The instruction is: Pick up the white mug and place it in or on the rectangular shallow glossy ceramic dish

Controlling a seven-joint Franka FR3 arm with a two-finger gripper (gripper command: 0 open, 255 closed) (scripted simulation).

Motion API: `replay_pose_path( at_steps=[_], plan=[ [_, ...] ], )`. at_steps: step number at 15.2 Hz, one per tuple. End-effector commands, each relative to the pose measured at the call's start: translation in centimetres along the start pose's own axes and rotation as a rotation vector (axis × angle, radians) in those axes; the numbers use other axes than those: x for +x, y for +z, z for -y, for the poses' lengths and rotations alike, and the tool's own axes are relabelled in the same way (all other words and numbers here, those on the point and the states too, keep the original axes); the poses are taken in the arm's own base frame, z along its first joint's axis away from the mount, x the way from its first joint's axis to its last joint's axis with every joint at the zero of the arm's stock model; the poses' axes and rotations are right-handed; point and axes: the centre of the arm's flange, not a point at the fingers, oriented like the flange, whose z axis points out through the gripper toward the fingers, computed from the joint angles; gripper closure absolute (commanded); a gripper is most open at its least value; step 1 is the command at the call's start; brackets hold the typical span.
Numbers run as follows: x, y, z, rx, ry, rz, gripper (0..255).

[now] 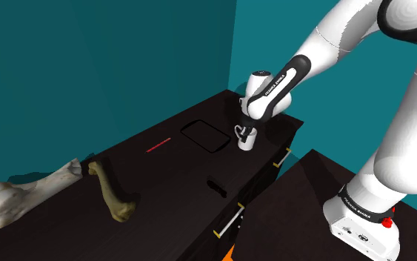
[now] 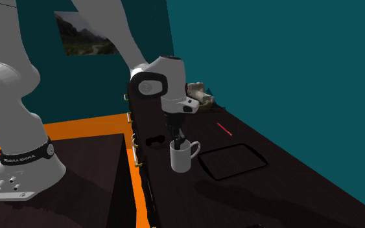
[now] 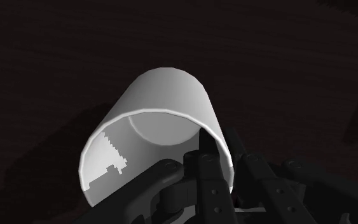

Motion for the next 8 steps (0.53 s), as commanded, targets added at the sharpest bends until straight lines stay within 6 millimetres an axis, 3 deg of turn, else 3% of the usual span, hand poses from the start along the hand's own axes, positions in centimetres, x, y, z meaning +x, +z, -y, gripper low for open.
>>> replay_pose_path(
  at_steps=[1, 8],
  plan=[
    [0.1, -1.1, -0.1, 0.0, 0.0, 0.0, 255],
    [0.2, -4.8, -0.1, 0.0, 0.0, 0.0, 255]
  ],
)
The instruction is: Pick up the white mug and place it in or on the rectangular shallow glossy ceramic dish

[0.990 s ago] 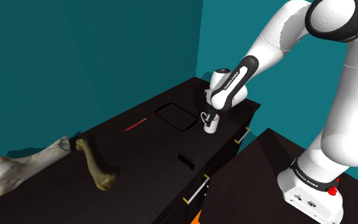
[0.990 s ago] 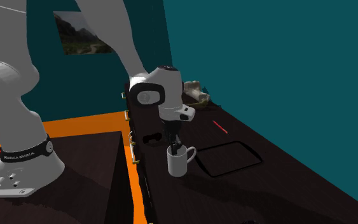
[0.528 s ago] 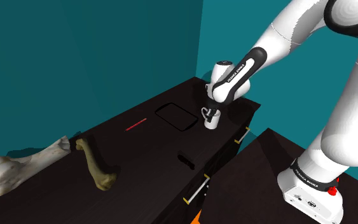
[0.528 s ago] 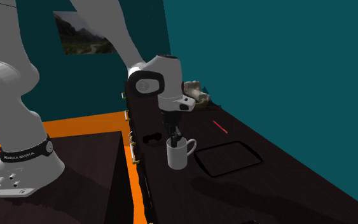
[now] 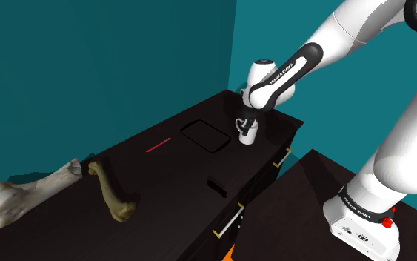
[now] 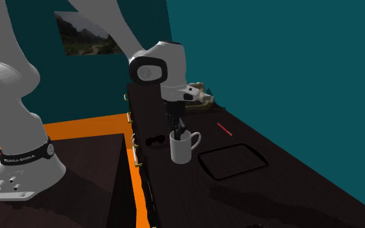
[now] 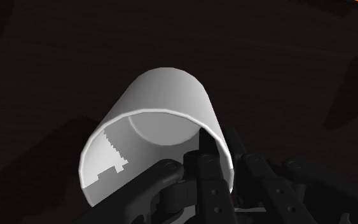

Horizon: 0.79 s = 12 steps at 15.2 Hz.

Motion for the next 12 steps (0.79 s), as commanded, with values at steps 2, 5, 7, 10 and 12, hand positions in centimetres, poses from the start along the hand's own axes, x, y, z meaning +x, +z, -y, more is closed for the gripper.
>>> replay_pose_path(
  at_steps=[2, 5, 7, 10, 12],
  plan=[
    [1.3, -1.1, -0.1, 0.0, 0.0, 0.001, 255],
    [5.3, -1.3, -0.2, 0.0, 0.0, 0.001, 255],
    [7.9, -1.4, -0.4, 0.0, 0.0, 0.001, 255],
    [11.8, -1.6, -0.5, 0.0, 0.0, 0.001, 255],
    [14.5, -1.7, -0.7, 0.0, 0.0, 0.001, 255]
  ],
)
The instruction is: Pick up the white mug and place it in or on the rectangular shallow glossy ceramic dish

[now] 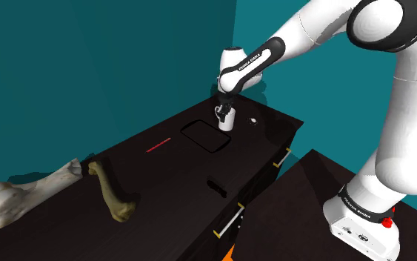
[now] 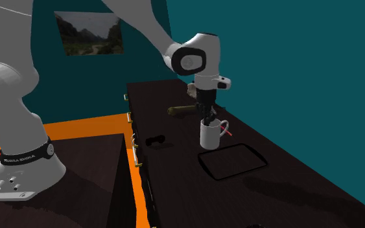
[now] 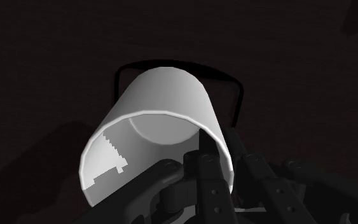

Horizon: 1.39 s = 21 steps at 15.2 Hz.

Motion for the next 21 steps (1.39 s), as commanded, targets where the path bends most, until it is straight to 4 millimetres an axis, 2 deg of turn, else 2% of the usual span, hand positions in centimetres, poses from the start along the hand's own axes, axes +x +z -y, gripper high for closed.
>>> replay_pose_path(
  at_steps=[1, 11, 12, 21],
  plan=[
    [2.5, -0.2, -0.2, 0.0, 0.0, 0.0, 255],
    [15.7, -0.9, -0.8, 0.0, 0.0, 0.0, 255],
    [16.0, -0.9, -0.8, 0.0, 0.0, 0.0, 255],
    [15.8, 3.9, -0.8, 0.0, 0.0, 0.0, 255]
  ],
)
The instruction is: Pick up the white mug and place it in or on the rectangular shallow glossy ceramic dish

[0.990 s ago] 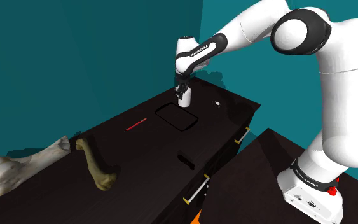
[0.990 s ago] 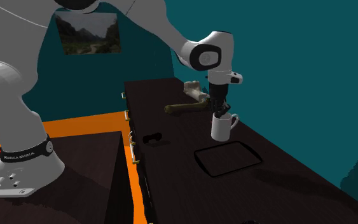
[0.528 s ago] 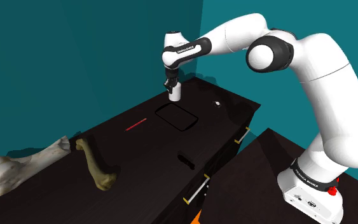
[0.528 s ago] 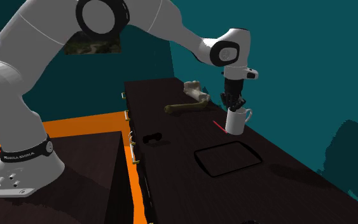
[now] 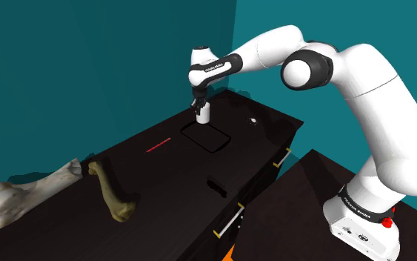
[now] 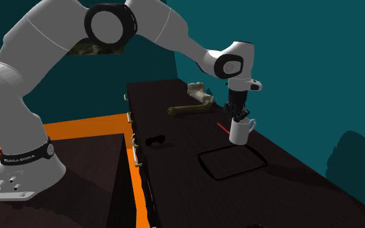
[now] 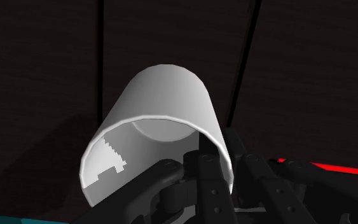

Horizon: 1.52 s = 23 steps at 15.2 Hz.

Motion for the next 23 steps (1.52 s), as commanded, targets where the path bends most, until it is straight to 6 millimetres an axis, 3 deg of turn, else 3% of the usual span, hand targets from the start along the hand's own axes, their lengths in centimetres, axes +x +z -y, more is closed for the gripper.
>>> replay_pose_path(
  at_steps=[1, 9, 16, 17, 22, 23],
  plan=[
    [0.0, 1.1, 0.0, 0.0, 0.0, -0.001, 255],
    [-0.2, 5.4, 0.0, 0.0, 0.0, -0.001, 255],
    [-0.2, 5.4, 0.0, 0.0, 0.0, -0.001, 255],
    [-0.2, 5.4, 0.0, 0.0, 0.0, -0.001, 0],
    [-0.2, 5.4, 0.0, 0.0, 0.0, -0.001, 0],
    [-0.2, 4.1, 0.0, 0.0, 0.0, -0.001, 0]
  ],
)
